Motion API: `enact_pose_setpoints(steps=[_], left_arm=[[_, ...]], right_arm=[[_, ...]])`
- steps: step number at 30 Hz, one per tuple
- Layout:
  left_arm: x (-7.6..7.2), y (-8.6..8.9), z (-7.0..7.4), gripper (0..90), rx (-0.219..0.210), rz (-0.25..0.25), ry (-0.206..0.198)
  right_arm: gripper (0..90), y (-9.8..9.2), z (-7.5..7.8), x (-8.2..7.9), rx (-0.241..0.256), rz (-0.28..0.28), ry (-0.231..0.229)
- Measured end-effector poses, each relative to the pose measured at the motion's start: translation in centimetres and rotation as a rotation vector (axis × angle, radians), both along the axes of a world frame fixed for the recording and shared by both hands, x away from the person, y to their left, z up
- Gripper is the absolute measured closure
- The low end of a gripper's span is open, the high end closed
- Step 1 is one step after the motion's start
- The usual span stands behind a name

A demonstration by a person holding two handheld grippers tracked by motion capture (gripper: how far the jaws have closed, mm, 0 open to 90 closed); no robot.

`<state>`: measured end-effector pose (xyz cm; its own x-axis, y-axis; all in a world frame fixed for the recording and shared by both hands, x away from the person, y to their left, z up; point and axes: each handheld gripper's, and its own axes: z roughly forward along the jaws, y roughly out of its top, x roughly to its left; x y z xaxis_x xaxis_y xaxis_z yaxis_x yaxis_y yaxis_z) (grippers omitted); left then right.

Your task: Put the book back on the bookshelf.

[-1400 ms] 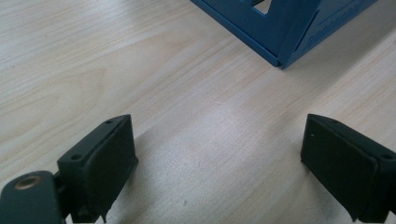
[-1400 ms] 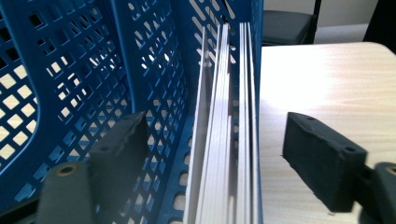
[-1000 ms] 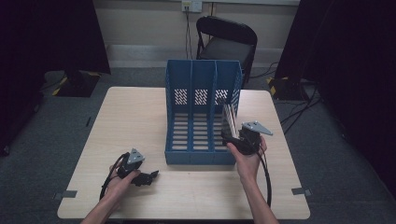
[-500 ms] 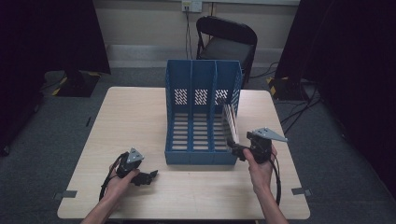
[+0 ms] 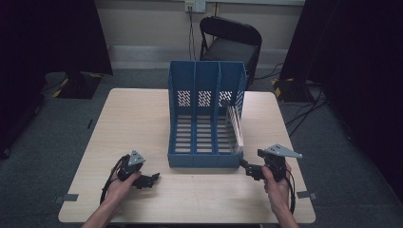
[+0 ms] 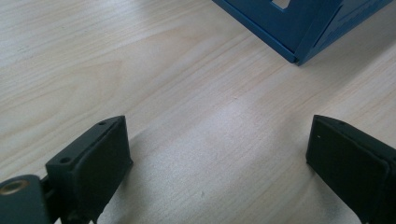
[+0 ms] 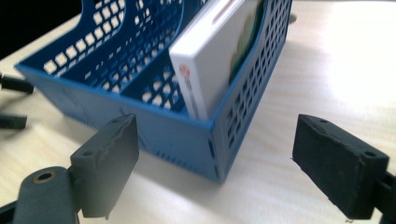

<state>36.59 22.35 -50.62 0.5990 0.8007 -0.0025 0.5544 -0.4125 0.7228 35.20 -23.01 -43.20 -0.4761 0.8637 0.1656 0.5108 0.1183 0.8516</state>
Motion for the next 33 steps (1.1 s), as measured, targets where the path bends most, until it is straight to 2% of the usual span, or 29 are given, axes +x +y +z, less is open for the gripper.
enact_pose_setpoints(steps=[7, 9, 11, 12, 15, 16, 18, 21, 23, 24, 25, 26, 33], left_arm=[[0.0, 0.0, 0.0, 4.8, 0.001, 0.004, 0.001], [0.0, 0.1, 0.0, 4.8, 0.002, 0.006, 0.002], [0.0, 0.1, 0.0, 4.7, 0.002, 0.006, 0.001], [0.0, 0.1, 0.0, 4.7, 0.003, 0.006, 0.0], [0.1, 0.0, 0.0, 4.1, 0.006, 0.006, 0.0], [0.1, 0.0, 0.0, 4.1, 0.007, 0.007, 0.0], [0.0, 0.0, 0.0, 4.1, 0.007, 0.007, 0.001], [0.0, 0.0, 0.0, 4.1, 0.007, 0.007, 0.001], [0.1, 0.0, 0.0, 4.1, 0.007, 0.007, 0.001], [0.1, 0.0, 0.0, 3.3, 0.007, 0.008, 0.002], [0.1, 0.0, 0.0, 2.9, 0.007, 0.008, 0.002], [0.1, 0.0, -0.1, 2.6, 0.006, 0.011, 0.004], [0.1, 0.0, -0.1, 2.2, 0.006, 0.012, 0.005]], right_arm=[[14.1, -1.0, -1.3, -0.7, -0.066, 0.014, 0.056], [14.1, -1.5, -2.4, -0.8, -0.091, 0.029, 0.081], [14.6, -1.5, -3.5, -1.1, -0.139, 0.059, 0.108], [14.1, -1.6, -3.9, -1.3, -0.15, 0.05, 0.108], [14.2, -1.9, -4.5, -1.2, -0.141, 0.039, 0.104], [14.4, -2.0, -5.5, -0.9, -0.139, 0.043, 0.156], [15.1, -2.0, -6.2, -0.7, -0.161, 0.032, 0.206], [15.2, -1.7, -6.5, -0.7, -0.182, 0.013, 0.211], [14.0, -1.4, -6.6, -0.9, -0.185, 0.004, 0.196], [13.2, -1.0, -6.9, -1.0, -0.217, -0.009, 0.165], [13.2, -1.0, -6.9, -1.0, -0.217, -0.009, 0.165], [10.8, -0.5, -7.4, -1.2, -0.257, -0.003, 0.118], [10.5, -0.4, -7.4, -1.2, -0.256, -0.005, 0.114]])
